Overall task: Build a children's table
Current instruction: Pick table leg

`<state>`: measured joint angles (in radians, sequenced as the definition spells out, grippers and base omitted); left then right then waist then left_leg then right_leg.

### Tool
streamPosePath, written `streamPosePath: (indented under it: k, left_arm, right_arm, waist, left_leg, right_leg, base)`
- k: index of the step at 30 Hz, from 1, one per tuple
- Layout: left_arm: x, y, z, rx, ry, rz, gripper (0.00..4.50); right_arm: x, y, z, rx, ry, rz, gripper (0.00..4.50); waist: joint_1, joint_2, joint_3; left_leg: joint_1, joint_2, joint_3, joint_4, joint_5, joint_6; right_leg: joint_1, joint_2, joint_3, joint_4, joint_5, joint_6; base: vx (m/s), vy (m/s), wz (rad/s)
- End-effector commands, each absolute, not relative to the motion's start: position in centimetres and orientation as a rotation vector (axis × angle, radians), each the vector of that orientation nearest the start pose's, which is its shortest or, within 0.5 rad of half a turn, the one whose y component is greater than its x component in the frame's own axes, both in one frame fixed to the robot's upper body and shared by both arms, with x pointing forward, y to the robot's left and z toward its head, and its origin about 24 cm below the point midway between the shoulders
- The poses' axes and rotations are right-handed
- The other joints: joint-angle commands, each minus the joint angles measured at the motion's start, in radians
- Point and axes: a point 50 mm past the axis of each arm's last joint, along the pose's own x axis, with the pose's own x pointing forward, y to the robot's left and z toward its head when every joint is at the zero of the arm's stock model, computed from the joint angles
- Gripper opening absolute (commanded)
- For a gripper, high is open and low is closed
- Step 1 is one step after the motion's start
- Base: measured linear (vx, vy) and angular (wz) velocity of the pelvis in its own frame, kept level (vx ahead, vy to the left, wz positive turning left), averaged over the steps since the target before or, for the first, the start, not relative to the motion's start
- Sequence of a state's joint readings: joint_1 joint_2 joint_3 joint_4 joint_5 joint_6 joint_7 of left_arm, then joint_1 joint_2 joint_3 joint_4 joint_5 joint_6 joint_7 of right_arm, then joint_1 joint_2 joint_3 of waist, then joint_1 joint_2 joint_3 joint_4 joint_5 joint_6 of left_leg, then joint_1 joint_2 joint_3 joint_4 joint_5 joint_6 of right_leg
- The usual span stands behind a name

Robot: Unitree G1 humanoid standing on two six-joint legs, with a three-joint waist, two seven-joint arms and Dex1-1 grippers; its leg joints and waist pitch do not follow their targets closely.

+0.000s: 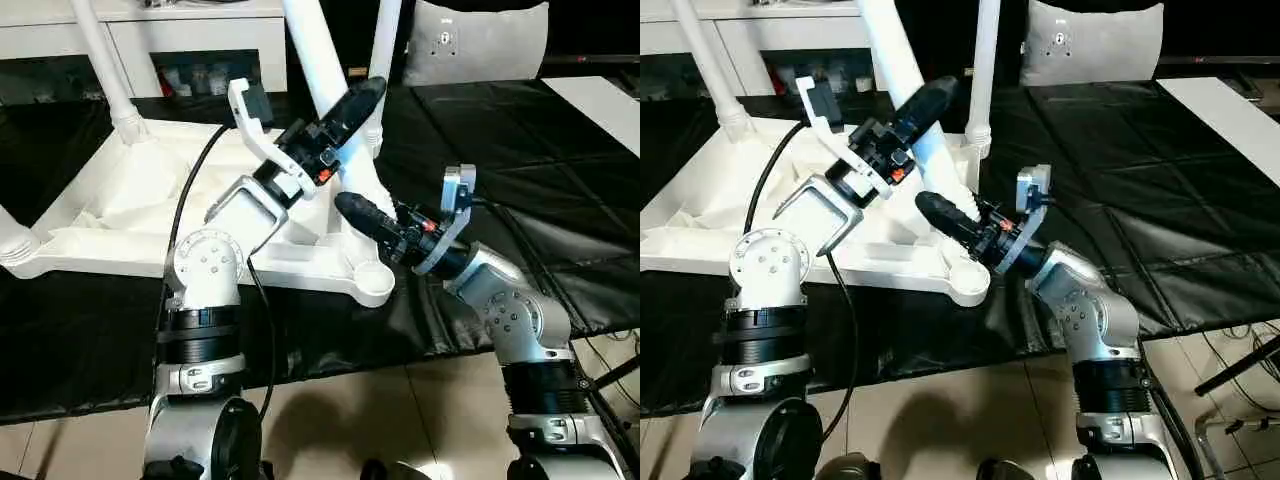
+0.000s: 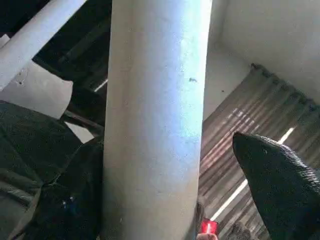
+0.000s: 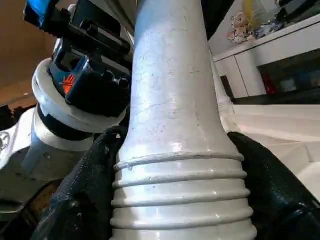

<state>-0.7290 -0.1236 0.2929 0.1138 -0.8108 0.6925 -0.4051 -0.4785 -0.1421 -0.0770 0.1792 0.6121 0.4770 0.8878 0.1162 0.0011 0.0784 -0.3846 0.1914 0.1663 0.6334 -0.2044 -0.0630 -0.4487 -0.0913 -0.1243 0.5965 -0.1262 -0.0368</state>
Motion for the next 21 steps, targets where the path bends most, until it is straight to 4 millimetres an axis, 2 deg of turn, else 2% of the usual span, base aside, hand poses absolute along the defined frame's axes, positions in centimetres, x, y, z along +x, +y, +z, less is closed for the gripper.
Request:
streamPosePath:
  k: [1, 5, 8, 17, 21]
  left_arm:
    - [33.4, 6.5, 20.5, -0.888, -0.110, -0.919, 3.71]
    - [33.6, 6.6, 20.3, -0.875, -0.108, -0.888, 3.31]
    - [33.7, 6.6, 20.2, -0.866, -0.106, -0.877, 3.19]
    - [34.0, 6.9, 20.1, -0.847, -0.107, -0.839, 2.43]
    - [34.4, 7.2, 20.0, -0.811, -0.116, -0.797, 2.03]
  right_arm:
    - [31.2, -11.4, 11.4, 0.473, 0.017, 1.048, 2.74]
    - [31.4, -11.5, 11.5, 0.466, 0.017, 1.040, 2.74]
    - [31.4, -11.5, 11.5, 0.460, 0.017, 1.037, 2.74]
    - [31.5, -11.4, 11.6, 0.446, 0.019, 1.034, 2.74]
    - [31.6, -11.4, 11.4, 0.408, 0.033, 1.015, 2.74]
  waist:
    - [0.004, -0.017, -0.098]
    - [0.004, -0.018, -0.098]
    - [0.003, -0.019, -0.098]
    - [0.004, -0.019, -0.100]
    - [0.004, -0.019, -0.100]
  left_leg:
    - [0.000, 0.024, -0.003, -0.070, -0.061, 0.075]
    - [-0.002, 0.024, -0.004, -0.069, -0.050, 0.072]
    - [-0.002, 0.023, -0.004, -0.069, -0.046, 0.074]
    - [-0.001, 0.024, -0.004, -0.068, -0.043, 0.078]
    - [-0.001, 0.023, -0.004, -0.068, -0.039, 0.074]
  right_leg:
    - [0.088, -0.055, 0.046, -0.079, -0.373, -0.079]
    - [0.088, -0.055, 0.046, -0.079, -0.381, -0.061]
    - [0.088, -0.054, 0.045, -0.080, -0.380, -0.055]
    - [0.087, -0.054, 0.046, -0.077, -0.363, -0.066]
    - [0.088, -0.054, 0.046, -0.076, -0.362, -0.061]
  base:
    - [0.000, 0.000, 0.00]
    - [0.000, 0.000, 0.00]
    - [0.000, 0.000, 0.00]
    - [0.000, 0.000, 0.00]
    - [0.000, 0.000, 0.00]
